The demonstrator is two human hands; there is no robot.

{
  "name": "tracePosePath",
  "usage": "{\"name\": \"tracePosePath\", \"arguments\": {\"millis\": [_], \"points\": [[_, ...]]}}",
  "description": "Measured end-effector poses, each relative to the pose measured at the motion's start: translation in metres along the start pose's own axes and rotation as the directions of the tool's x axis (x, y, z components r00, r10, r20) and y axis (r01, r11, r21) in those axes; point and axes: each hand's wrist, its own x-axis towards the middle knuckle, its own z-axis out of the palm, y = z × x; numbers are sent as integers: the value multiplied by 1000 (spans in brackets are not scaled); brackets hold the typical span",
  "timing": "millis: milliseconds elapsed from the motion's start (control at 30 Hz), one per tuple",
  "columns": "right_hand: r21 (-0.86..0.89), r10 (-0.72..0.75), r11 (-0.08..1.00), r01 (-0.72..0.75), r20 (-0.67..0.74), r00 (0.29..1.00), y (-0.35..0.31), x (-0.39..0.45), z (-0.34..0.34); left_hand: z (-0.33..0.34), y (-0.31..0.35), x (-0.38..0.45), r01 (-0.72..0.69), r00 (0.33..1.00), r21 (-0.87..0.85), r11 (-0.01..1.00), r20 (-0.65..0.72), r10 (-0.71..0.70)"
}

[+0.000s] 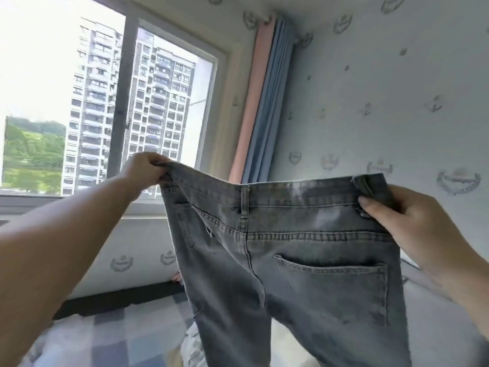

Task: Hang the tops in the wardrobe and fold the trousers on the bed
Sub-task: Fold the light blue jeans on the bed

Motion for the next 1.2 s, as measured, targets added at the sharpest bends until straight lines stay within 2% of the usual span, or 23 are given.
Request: {"name": "tracePosePath", "arguments": {"millis": [133, 233, 333, 500, 600, 667, 800, 867, 933, 1000, 1100, 1200], "points": [[64, 69, 994, -87, 245, 967, -59, -91, 103, -89, -88, -38, 69, 993, 145, 987, 86, -82], [81, 134, 979, -186, 430, 893, -89, -170, 191, -156, -156, -74, 73, 985, 413, 908, 113, -131], [98, 205, 938, -332, 617, 760, -112, -246, 271, -211, -225, -117, 71, 973, 570, 818, 140, -183], [42, 301, 799, -600, 836, 459, -129, -381, 396, -315, -360, -208, 138, 946, 753, 644, 92, -310], [-4, 341, 676, -737, 888, 308, -137, -456, 453, -379, -433, -268, 186, 925, 825, 534, 35, -377], [-58, 321, 640, -767, 926, 198, -146, -507, 488, -419, -476, -304, 227, 907, 853, 469, -11, -420], [-121, 280, 554, -824, 959, 47, -170, -573, 540, -478, -522, -349, 301, 854, 867, 398, -58, -518], [-177, 308, 461, -870, 951, -30, -184, -591, 562, -498, -533, -367, 357, 827, 843, 402, -85, -556], [-270, 326, 304, -914, 931, -167, -207, -617, 584, -526, -546, -387, 435, 792, 812, 390, -138, -595], [-377, 308, 194, -906, 900, -309, -224, -640, 600, -548, -558, -404, 506, 740, 782, 365, -176, -649], [-474, 219, 146, -868, 871, -439, -250, -680, 615, -580, -573, -417, 537, 724, 768, 350, -207, -658], [-527, 128, 181, -830, 850, -511, -282, -716, 629, -617, -585, -427, 581, 696, 753, 309, -264, -667]]}}
